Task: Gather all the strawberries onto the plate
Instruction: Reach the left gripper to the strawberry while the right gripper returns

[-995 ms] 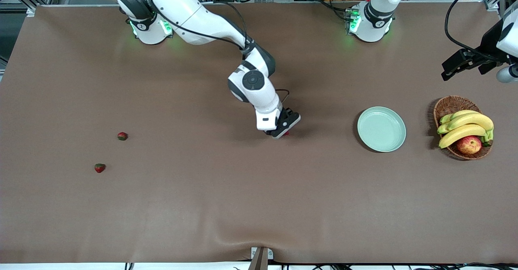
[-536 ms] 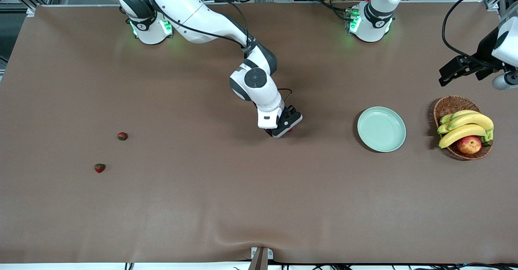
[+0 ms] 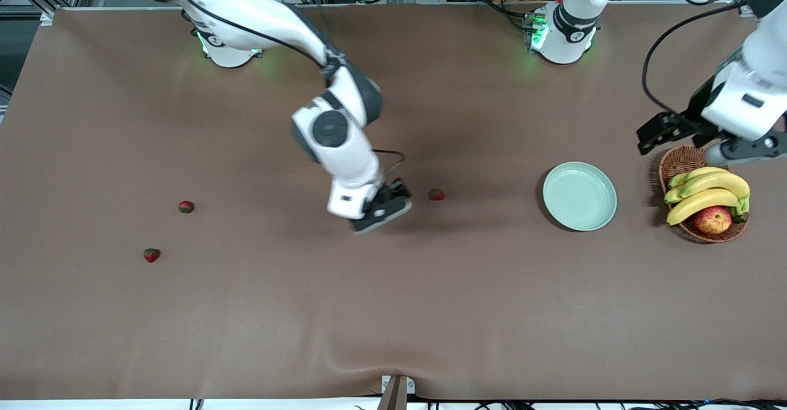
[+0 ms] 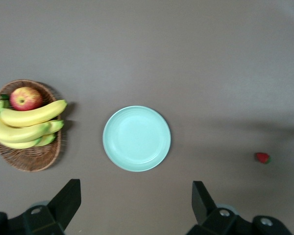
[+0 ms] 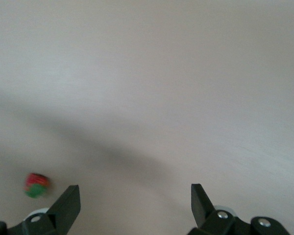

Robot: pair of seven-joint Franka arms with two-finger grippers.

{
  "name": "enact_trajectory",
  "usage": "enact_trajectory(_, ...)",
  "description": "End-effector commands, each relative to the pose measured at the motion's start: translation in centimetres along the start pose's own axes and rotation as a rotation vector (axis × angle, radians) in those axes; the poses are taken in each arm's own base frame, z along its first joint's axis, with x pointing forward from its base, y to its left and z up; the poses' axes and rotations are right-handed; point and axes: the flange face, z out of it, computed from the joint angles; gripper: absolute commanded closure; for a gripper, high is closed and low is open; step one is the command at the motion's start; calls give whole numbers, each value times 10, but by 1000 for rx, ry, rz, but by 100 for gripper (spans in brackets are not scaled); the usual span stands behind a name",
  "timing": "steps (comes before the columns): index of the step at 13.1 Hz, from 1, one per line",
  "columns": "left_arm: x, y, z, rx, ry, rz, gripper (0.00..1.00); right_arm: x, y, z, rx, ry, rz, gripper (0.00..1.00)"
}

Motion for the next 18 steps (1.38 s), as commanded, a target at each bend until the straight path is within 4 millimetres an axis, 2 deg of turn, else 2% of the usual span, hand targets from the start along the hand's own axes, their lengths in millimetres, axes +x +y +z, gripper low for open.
enact_trajectory(1,12,31,18,-40,13,-47,0,-35,99,-25,-42,-46,142,0)
enact_trajectory(2,16,49,32,-44,13,-72,0,-44,140,-31,-58,-56,200,0)
enact_trajectory(4,20,84,56,-56,16,-115,0,-67,207,-36,-86,-107,307,0)
enact_trajectory(5,21,101,70,-64,13,-141,0,-77,241,-45,-99,-156,363,0)
enact_trajectory(7,20,132,94,-81,8,-187,0,-96,301,-61,-114,-250,463,0)
enact_trajectory(9,12,167,115,-84,5,-236,0,-115,346,-59,-118,-285,531,0)
enact_trajectory(11,1,200,138,-38,19,-275,0,-134,378,-54,-118,-306,577,0)
enact_trajectory(13,-9,233,171,-37,4,-355,0,-147,392,-56,-113,-315,575,0)
enact_trajectory(16,-19,263,206,-17,22,-412,0,-174,437,-60,-97,-319,557,0)
enact_trajectory(18,-34,284,232,-1,2,-456,0,-179,439,-65,-98,-317,562,0)
